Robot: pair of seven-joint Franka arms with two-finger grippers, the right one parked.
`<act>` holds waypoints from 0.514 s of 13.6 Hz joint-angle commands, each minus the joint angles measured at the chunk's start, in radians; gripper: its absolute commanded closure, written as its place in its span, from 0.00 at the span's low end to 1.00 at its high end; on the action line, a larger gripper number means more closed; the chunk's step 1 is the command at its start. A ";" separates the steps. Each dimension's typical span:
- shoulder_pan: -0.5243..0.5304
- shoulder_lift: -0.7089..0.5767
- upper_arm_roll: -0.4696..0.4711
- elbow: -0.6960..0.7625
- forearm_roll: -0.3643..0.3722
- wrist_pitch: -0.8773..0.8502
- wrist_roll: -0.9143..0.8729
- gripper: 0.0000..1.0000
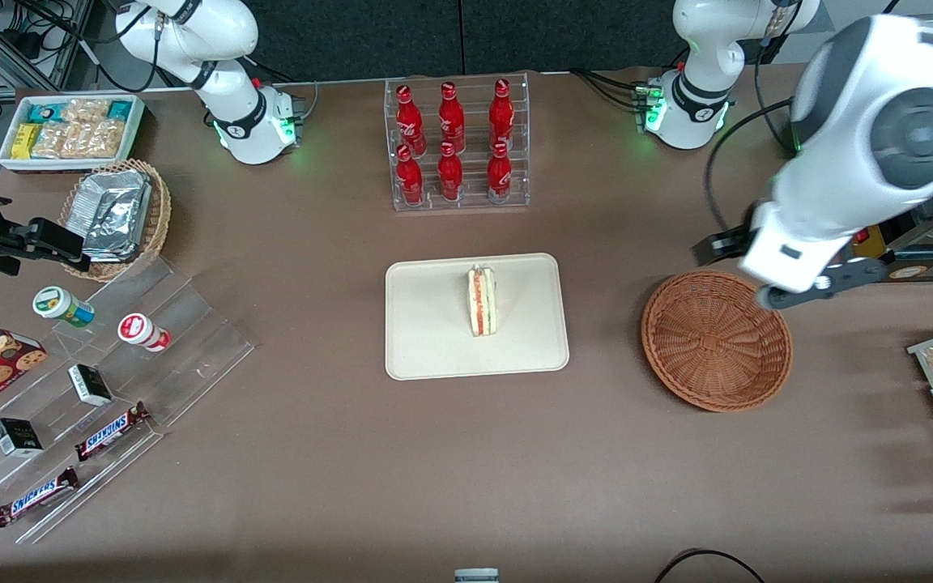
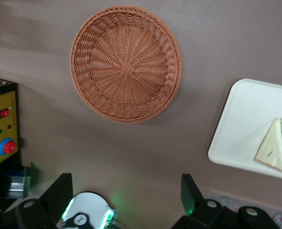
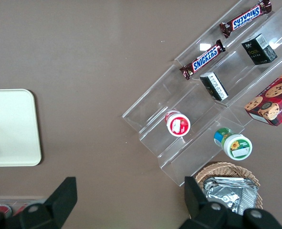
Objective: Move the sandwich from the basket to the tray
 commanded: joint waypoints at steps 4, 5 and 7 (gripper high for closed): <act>-0.046 -0.157 0.207 -0.083 -0.047 -0.096 0.355 0.00; -0.046 -0.180 0.222 -0.106 -0.046 -0.098 0.394 0.00; -0.047 -0.232 0.262 -0.160 -0.048 -0.096 0.459 0.00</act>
